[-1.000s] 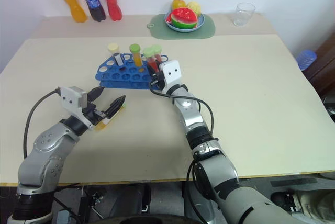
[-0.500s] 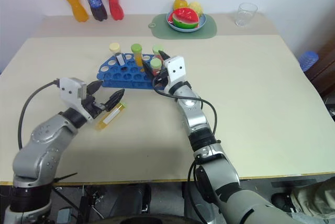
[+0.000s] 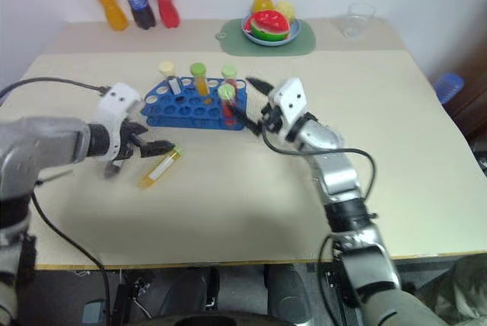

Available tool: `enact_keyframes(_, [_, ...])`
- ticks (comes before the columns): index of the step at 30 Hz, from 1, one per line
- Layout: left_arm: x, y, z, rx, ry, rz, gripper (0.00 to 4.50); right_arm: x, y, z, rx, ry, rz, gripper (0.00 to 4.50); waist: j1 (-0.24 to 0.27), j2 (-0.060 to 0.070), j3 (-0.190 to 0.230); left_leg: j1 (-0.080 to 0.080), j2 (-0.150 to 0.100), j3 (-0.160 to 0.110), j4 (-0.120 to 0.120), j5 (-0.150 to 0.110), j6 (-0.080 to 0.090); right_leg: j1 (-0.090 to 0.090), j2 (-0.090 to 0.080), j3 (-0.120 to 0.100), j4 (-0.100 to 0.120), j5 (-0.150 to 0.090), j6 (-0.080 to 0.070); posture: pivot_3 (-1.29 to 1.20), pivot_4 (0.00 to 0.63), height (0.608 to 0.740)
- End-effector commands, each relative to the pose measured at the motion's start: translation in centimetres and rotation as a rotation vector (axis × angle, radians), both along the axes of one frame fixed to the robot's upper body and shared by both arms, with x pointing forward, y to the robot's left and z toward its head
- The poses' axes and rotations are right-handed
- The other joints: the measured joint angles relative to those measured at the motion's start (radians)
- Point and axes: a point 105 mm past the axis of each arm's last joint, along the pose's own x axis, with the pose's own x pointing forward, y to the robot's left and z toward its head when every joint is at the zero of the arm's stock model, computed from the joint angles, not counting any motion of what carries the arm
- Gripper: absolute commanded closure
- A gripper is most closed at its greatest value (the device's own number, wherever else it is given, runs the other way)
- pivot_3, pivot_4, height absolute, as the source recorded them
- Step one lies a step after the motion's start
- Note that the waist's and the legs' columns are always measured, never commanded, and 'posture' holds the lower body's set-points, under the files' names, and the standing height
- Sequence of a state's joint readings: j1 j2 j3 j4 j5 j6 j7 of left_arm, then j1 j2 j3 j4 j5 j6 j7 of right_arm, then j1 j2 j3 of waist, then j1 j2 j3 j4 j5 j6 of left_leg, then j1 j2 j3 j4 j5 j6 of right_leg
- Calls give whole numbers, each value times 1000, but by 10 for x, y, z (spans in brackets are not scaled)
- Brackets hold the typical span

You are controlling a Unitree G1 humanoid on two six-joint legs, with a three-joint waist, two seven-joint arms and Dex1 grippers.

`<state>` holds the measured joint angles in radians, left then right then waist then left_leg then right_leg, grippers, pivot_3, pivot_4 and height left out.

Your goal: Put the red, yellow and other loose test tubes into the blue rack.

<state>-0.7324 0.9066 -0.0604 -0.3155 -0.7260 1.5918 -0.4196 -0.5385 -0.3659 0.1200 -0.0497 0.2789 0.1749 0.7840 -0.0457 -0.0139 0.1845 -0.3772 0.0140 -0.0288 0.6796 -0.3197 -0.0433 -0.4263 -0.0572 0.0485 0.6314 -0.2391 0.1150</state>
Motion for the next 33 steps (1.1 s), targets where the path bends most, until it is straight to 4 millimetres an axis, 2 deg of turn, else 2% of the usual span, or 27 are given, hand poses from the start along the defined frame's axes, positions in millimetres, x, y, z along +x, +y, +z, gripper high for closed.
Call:
enact_keyframes(1, [2,-5,-7,63,110,-36,0,-38,10,3,-94,27,223,869,2,0,1,0,0,0,0,0,0,0,0,1,0,0,0,0,150,734])
enact_keyframes(6, [13,-5,-17,159,166,-12,0,-53,11,-7,-141,67,270,869,1,-1,1,0,0,2,0,0,0,0,1,1,0,0,0,0,150,734])
enact_keyframes(11, [14,-16,-30,148,225,-40,0,-58,18,-14,-147,72,263,869,5,-1,1,-2,0,2,2,0,0,-1,1,0,0,0,0,0,150,734])
enact_keyframes(14, [14,-16,-33,152,234,-39,851,-61,21,-15,-142,74,262,822,5,-1,1,-4,0,2,2,0,0,-2,1,0,0,0,0,0,150,734])
enact_keyframes(19, [14,-13,-32,158,227,-28,3393,-63,23,-17,-143,80,267,822,5,-1,1,-4,0,2,3,0,0,-2,1,0,0,0,0,0,150,734])
enact_keyframes(20, [13,-10,-30,159,219,-23,3728,-63,24,-17,-147,78,270,822,5,-1,1,-4,0,2,3,0,0,-2,1,0,0,0,0,0,150,734])
enact_keyframes(22, [11,-4,-25,172,197,-23,3748,-63,26,-17,-152,74,276,822,1,-1,1,-4,0,2,3,0,0,-2,1,0,0,0,0,0,150,734])
enact_keyframes(26, [4,-6,-4,40,94,-116,3748,-63,26,-17,-154,74,274,822,3,-1,1,-5,0,2,2,0,0,-3,1,0,0,0,0,0,150,734])
enact_keyframes(30, [0,-18,38,-195,-264,-231,3748,-65,23,-23,-156,92,261,822,8,-1,1,-6,0,2,3,0,0,-4,-1,-1,-1,0,0,0,150,734])
enact_keyframes(31, [3,-20,48,-262,-412,-190,3748,-64,23,-27,-151,102,246,822,12,-1,1,-7,0,2,3,0,0,-4,-1,-1,-1,0,0,0,150,734])
enact_keyframes(33, [4,-16,55,-338,-581,-86,3748,-63,23,-32,-144,116,222,822,27,-1,1,-8,-1,2,4,0,0,-4,-4,-2,-1,0,0,0,150,734])
